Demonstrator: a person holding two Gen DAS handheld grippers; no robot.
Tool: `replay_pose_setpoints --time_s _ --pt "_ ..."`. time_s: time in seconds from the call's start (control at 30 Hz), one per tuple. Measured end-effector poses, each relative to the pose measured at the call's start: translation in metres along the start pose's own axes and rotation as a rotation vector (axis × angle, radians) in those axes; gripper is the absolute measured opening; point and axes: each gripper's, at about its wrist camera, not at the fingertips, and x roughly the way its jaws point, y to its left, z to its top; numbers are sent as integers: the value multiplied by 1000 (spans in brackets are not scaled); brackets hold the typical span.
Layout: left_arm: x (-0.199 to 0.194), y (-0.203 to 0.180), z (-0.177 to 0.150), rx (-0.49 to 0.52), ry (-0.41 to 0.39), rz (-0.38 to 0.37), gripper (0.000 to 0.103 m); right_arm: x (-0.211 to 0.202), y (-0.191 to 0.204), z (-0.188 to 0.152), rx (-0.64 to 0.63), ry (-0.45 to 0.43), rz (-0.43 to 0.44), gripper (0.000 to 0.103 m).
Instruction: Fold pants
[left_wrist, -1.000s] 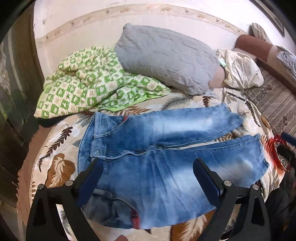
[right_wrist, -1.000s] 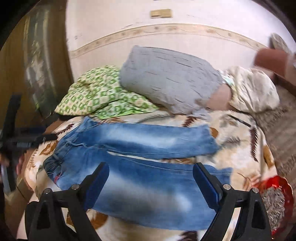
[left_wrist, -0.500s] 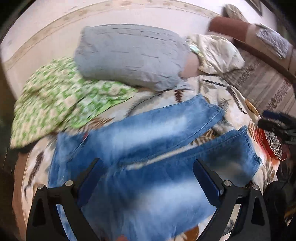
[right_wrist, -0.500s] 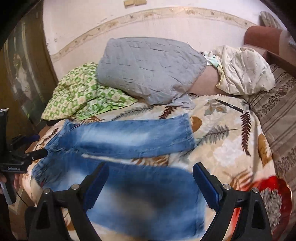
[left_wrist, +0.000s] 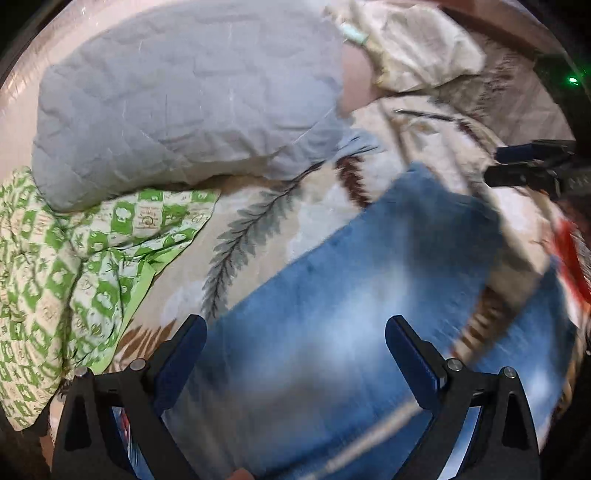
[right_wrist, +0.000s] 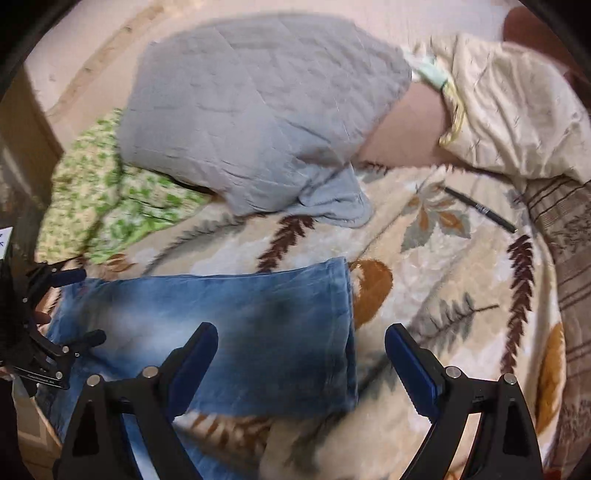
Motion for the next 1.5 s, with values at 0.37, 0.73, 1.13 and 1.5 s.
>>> replay_pose_setpoints --time_s 0.37,0.73,1.13,1.5 --pt "77 4 25 119 78 -52 97 99 -19 34 26 141 -11 94" --pt "105 18 29 181 159 -188 97 125 -27 42 23 204 96 78" --pt "89 -2 28 243 139 -224 9 123 -24 41 -19 198 108 22" --pt "10 -10 23 224 5 -136 7 43 5 32 -132 28 80 17"
